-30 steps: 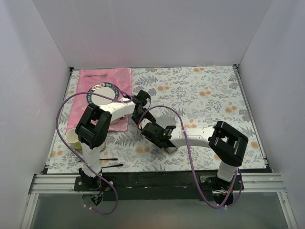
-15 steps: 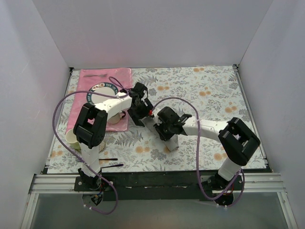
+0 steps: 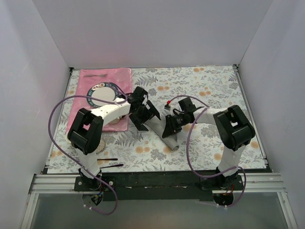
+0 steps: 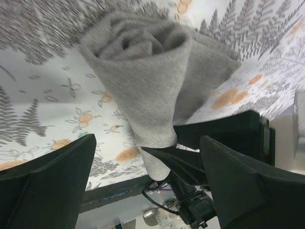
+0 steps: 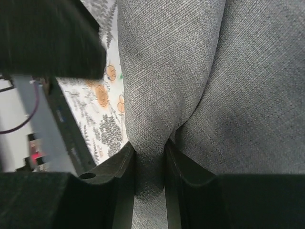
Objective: Fold the napkin, place the utensils inside, and roll it up
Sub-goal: Roll the napkin with the utensil
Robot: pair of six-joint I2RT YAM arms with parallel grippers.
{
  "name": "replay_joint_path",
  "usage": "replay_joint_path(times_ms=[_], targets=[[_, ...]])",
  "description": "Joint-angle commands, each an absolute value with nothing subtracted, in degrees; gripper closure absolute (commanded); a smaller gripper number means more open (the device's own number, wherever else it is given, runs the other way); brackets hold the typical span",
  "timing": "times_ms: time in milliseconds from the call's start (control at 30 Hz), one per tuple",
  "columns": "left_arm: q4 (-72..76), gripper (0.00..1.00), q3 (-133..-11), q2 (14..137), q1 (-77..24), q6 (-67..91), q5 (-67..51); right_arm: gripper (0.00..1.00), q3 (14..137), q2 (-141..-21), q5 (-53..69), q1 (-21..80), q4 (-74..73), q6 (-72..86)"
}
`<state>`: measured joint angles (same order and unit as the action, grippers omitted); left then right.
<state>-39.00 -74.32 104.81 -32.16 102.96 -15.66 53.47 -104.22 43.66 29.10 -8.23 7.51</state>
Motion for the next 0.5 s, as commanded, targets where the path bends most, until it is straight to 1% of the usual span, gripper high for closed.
replay_joint_path(times_ms=[0,167,233,267,300,467], targets=[[-34.28,0.09,-72.69,103.96,-35.24,107.48,-17.32,0.66,52.21,-109.77,53.86,28.57,-10.28,7.56],[-33.22,0.10,-74.97,109.07,-36.30,107.40,-14.51,0.66,52.38,-111.18,56.51,26.63,-10.63,6.86],[-34.36,0.13,-76.19,110.73,-36.39,107.14,-13.37,0.64,52.03,-110.57,56.34,26.19,-9.93,7.38],[-36.71,0.14,-76.46,111.26,-36.30,107.14,-12.23,0.61,52.12,-110.22,56.08,26.02,-9.67,7.82],[-37.78,0.17,-76.73,111.44,-36.30,107.23,-11.87,0.60,52.03,-109.52,55.90,25.93,-8.97,8.34],[-38.67,0.17,-73.57,108.90,-36.74,108.28,-9.93,0.57,53.08,-108.81,54.76,25.66,-8.26,9.58]])
